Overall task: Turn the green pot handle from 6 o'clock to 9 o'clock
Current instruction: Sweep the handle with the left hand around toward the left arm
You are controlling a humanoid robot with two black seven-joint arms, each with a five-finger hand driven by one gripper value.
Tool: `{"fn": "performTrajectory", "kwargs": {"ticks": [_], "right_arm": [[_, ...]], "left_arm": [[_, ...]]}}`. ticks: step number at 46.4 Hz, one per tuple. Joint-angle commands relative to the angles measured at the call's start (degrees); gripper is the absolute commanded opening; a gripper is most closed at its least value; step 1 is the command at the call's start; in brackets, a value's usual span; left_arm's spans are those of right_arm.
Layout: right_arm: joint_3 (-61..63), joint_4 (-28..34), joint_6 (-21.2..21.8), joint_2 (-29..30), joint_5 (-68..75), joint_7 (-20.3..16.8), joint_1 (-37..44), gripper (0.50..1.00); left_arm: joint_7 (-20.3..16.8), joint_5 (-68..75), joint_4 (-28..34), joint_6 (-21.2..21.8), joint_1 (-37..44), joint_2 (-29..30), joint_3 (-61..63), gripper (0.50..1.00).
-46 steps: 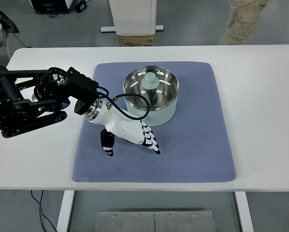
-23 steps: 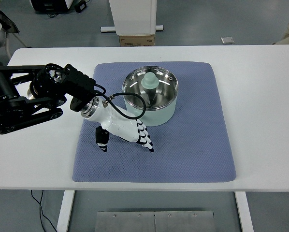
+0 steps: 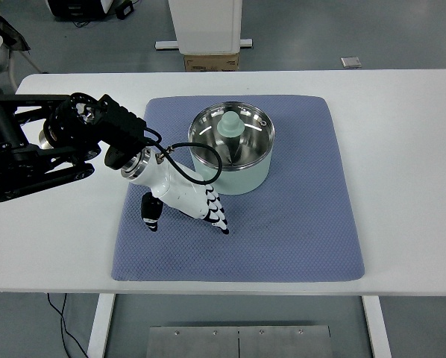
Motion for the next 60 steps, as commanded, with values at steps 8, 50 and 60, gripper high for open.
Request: {"fn": "performTrajectory", "kwargs": {"ticks": [8,50,60], "right_arm": [[0.00,0.00,0.00,0.00,0.00,0.00,0.00,1.000],[0.00,0.00,0.00,0.00,0.00,0.00,0.00,1.000],[0.00,0.00,0.00,0.00,0.00,0.00,0.00,1.000]], "left_arm": [[0.01,0.75,-1.04,-0.08,-1.42,1.55,1.58,1.000],[0.01,3.22,-0.16,0.10,-4.67,3.75,6.06,1.000],[0.01,3.30,1.33,0.10,-4.76,3.75,6.06,1.000]]}}
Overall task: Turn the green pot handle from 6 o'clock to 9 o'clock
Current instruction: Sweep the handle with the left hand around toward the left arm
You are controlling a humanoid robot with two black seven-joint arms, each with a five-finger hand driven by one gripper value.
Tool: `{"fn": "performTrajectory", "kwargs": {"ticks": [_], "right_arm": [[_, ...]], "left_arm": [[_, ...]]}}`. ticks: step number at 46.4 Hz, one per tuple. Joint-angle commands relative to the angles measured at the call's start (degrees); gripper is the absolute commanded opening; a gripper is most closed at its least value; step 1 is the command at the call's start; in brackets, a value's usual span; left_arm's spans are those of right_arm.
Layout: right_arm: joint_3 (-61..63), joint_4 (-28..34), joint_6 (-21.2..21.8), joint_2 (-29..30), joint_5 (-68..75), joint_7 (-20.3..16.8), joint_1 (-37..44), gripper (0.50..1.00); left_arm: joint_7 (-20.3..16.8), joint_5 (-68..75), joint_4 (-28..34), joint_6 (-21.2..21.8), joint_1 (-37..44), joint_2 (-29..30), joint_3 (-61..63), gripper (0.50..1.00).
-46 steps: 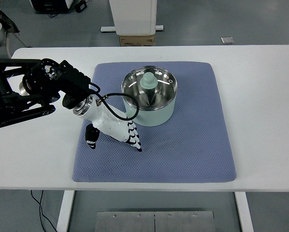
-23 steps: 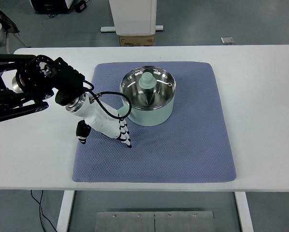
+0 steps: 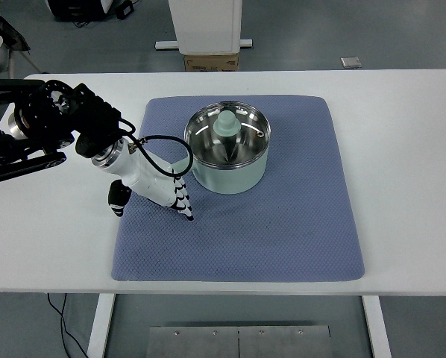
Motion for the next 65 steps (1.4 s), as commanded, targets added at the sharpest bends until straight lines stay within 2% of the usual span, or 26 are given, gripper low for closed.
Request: {"fn": "performTrajectory", "kwargs": {"ticks": [1,65], "right_arm": [[0.00,0.00,0.00,0.00,0.00,0.00,0.00,1.000],[0.00,0.00,0.00,0.00,0.00,0.00,0.00,1.000]], "left_arm": [[0.00,-0.08,0.44,0.00,0.00,-0.01,0.00,1.000],[0.00,0.09,9.67,0.96,-0.44,-0.01,1.58,1.000]]}}
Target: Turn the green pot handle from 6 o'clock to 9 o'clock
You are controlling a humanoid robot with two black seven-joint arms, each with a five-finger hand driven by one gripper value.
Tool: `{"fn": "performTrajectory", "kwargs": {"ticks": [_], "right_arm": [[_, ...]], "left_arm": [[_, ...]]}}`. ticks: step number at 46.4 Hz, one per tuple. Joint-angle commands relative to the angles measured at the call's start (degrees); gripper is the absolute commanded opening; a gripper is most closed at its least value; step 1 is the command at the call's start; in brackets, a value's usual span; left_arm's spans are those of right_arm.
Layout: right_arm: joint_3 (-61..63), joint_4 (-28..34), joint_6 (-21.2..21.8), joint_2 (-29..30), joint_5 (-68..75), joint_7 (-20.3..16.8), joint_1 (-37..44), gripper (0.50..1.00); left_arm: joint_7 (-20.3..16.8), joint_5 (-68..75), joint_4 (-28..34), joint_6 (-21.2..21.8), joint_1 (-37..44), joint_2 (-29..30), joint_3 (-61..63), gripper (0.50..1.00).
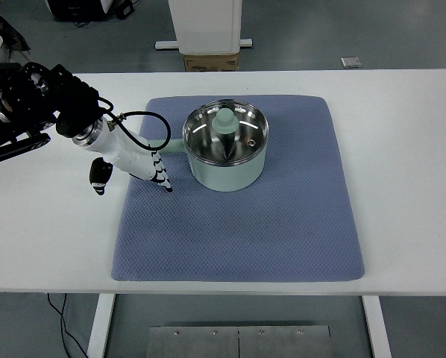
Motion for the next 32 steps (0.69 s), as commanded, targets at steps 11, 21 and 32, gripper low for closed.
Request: {"fn": "performTrajectory", "kwargs": {"ticks": [11,21,32], "right_arm": [[0.00,0.00,0.00,0.00,0.00,-0.01,0.00,1.000],[0.00,0.00,0.00,0.00,0.00,-0.01,0.00,1.000],[0.00,0.00,0.00,0.00,0.00,-0.01,0.00,1.000]], "left_arm": [[0.00,0.10,1.44,0.29,0.02,0.00,0.00,1.000],[0.00,0.01,1.53,0.46,0.11,-0.09,0.08,1.000],[0.00,0.01,1.53,0.64,0.02,-0.09,1.05,1.000]]}}
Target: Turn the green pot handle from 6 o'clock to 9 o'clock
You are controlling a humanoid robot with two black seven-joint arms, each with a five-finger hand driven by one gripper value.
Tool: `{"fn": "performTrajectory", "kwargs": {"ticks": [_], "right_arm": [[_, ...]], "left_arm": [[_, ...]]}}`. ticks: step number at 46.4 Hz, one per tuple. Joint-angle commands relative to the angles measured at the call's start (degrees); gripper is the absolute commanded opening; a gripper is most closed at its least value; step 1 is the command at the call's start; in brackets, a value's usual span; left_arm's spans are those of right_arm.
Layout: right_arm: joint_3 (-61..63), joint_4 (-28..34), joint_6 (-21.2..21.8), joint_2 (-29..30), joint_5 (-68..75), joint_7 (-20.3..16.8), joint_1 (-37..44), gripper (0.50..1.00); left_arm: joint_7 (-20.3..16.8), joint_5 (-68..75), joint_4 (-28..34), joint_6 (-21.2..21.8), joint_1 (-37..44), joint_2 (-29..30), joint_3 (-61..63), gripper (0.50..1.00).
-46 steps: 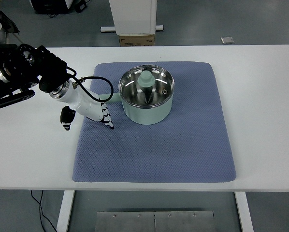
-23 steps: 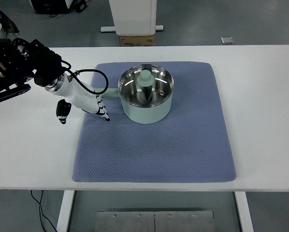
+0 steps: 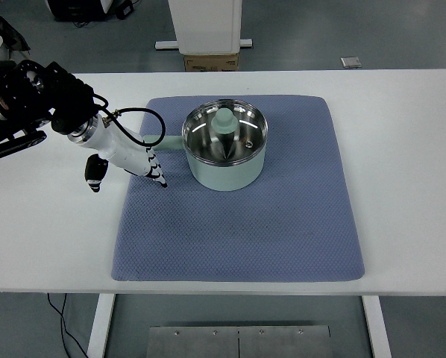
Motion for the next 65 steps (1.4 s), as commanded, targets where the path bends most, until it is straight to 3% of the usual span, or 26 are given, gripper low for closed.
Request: {"fn": "performTrajectory", "kwargs": {"ticks": [1,15,28,42,65], "right_arm": [[0.00,0.00,0.00,0.00,0.00,0.00,0.00,1.000],[0.00,0.00,0.00,0.00,0.00,0.00,0.00,1.000],[0.00,0.00,0.00,0.00,0.00,0.00,0.00,1.000],[0.00,0.00,0.00,0.00,0.00,0.00,0.00,1.000],[0.00,0.00,0.00,0.00,0.00,0.00,0.00,1.000]], "left_arm": [[0.00,0.00,0.00,0.09,-0.07,0.09,0.09,1.000],[0.00,-0.88,-1.23,0.70,0.10,-0.09,0.09,1.000],[0.00,-4.74,-8.26,0.18,0.10,-0.18,0.00,1.000],[0.00,-13.88,-11.86,0.27,0.80,-1.06,-0.44,1.000],[0.00,-32.51,-12.22,0.62,3.35,-5.01,-6.24,1.000]]}}
